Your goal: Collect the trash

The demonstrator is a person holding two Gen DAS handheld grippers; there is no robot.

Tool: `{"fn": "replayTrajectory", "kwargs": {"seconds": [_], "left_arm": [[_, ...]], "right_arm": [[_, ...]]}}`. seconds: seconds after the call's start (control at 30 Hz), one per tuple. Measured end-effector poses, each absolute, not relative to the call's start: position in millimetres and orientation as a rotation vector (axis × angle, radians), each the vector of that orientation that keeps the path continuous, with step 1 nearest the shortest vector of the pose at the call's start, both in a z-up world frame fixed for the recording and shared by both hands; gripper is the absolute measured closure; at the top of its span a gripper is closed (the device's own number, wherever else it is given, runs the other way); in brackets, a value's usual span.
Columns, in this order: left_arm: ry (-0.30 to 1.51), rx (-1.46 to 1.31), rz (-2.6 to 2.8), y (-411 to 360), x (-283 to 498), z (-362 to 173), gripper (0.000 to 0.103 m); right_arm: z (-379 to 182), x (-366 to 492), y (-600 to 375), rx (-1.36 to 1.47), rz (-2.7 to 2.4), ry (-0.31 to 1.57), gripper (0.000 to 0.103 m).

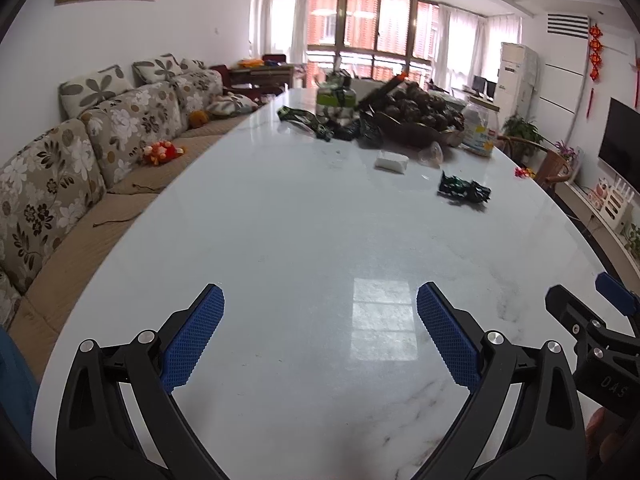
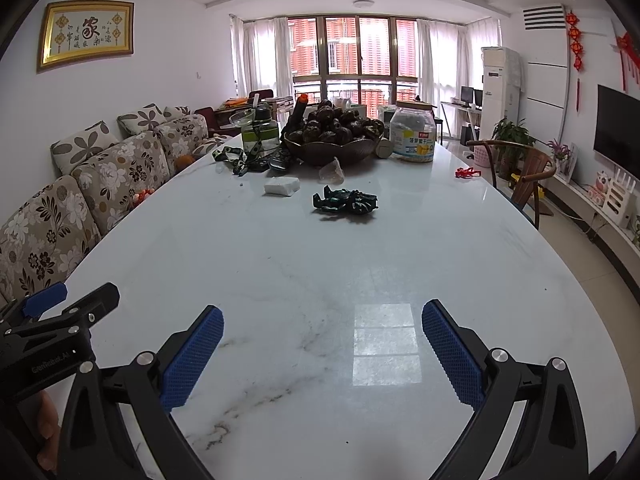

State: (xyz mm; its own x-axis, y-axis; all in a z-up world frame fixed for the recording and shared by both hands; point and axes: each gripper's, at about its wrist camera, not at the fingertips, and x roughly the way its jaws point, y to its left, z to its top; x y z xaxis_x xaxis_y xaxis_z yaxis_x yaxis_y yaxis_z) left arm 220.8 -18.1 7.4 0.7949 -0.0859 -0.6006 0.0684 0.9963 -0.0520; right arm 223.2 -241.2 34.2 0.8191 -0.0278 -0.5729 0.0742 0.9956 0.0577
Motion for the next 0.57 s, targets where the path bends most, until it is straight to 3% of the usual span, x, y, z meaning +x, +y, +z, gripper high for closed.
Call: {"fn": "replayTrajectory", "kwargs": {"seconds": [0.57], "left_arm": [[0.631,-0.014,-0.091,-22.8,219.6,8.8,0.008]], "right_arm": [[33.1,224.6,-248.3,0.127,-0.07,0.62,0.005]]}}
